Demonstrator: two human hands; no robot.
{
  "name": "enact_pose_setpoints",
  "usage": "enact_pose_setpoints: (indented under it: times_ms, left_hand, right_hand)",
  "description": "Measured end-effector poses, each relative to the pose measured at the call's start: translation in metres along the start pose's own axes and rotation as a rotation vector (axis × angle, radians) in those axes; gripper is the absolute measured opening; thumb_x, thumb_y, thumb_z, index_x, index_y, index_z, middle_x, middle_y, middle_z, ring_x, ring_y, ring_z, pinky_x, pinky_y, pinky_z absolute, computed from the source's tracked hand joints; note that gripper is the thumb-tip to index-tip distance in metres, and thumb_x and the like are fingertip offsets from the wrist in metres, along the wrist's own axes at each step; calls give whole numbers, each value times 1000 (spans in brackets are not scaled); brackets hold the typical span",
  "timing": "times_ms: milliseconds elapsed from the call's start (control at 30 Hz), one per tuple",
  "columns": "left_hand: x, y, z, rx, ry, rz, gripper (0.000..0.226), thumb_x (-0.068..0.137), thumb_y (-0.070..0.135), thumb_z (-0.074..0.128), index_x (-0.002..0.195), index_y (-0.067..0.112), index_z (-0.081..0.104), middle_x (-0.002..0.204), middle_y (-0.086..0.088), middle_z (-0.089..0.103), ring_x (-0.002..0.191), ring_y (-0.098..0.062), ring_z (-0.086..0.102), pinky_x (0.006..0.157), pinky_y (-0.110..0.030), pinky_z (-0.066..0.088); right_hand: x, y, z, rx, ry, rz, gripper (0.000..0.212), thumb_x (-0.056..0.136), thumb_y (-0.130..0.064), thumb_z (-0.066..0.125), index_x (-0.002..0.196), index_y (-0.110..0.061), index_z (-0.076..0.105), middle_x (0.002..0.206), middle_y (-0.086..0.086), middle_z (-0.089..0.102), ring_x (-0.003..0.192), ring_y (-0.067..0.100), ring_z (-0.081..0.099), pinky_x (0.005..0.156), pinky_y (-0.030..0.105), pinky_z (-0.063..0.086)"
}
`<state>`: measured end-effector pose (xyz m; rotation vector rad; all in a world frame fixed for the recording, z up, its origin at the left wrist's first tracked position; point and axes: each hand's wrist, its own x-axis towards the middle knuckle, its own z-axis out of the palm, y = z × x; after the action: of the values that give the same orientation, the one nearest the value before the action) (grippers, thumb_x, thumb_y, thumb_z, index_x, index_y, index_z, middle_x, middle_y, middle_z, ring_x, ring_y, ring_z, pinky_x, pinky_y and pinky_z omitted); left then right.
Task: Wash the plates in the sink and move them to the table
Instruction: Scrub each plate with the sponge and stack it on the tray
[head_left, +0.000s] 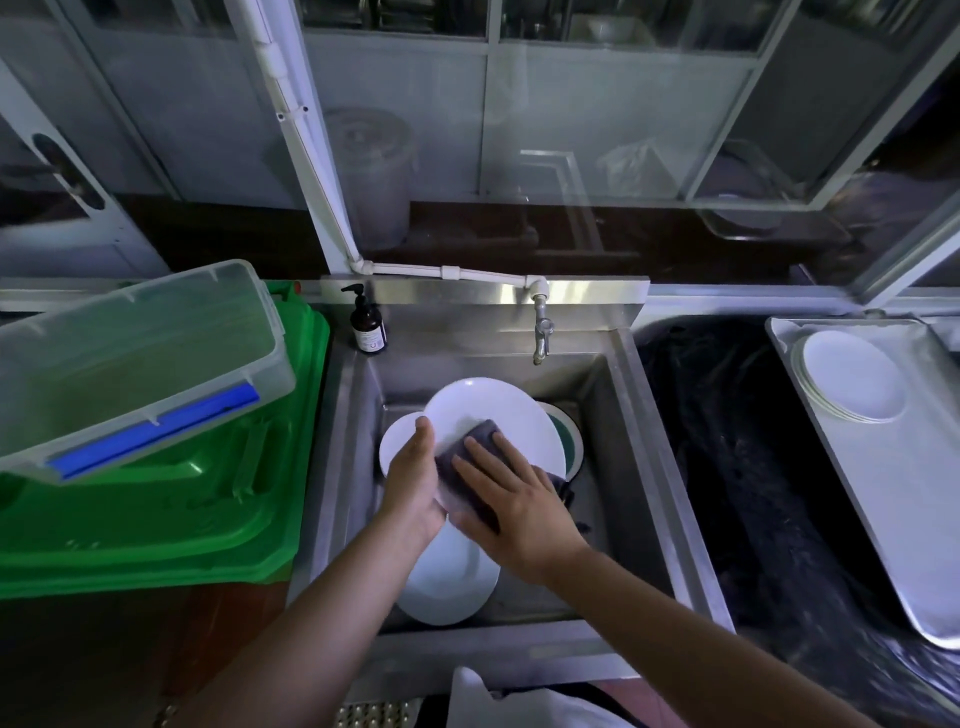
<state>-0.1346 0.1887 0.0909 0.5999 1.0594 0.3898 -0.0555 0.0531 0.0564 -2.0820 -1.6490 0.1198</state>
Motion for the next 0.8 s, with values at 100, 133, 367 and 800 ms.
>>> enact_pose_setpoints:
  times_ms: [100, 133, 367, 800]
  left_hand:
    - [4, 2, -6, -12, -8, -34, 51, 106, 52, 41, 110, 9, 66, 89, -10, 80, 77, -25, 77, 70, -36, 56]
    - [5, 0, -8, 0, -9, -54, 50, 107, 53, 40, 109, 10, 66, 87, -10, 79, 76, -25, 77, 67, -36, 55]
    - [16, -22, -10, -92, -30, -195, 56, 108, 49, 40, 135, 1, 54, 123, -23, 68, 111, -35, 67, 81, -47, 57]
    - [-25, -100, 62, 135, -76, -260, 35, 94, -11, 55, 129, -2, 54, 111, -25, 66, 100, -35, 67, 59, -41, 63]
  right_hand:
    - [-22, 14, -9, -219, -165, -119, 89, 87, -73, 52, 159, -30, 26, 168, -6, 20, 156, 27, 15, 113, 47, 37]
    - [-25, 19, -9, -284, -183, -147, 87, 87, -66, 58, 159, -29, 25, 167, -3, 24, 154, 30, 21, 110, 49, 41]
    - [-35, 40, -18, -349, 32, -171, 42, 90, -16, 67, 132, -18, 62, 133, 1, 63, 116, 31, 60, 85, 44, 53]
    - [-107, 122, -78, -342, -129, -109, 66, 71, -21, 88, 130, -21, 60, 129, 0, 66, 114, 29, 64, 89, 48, 58]
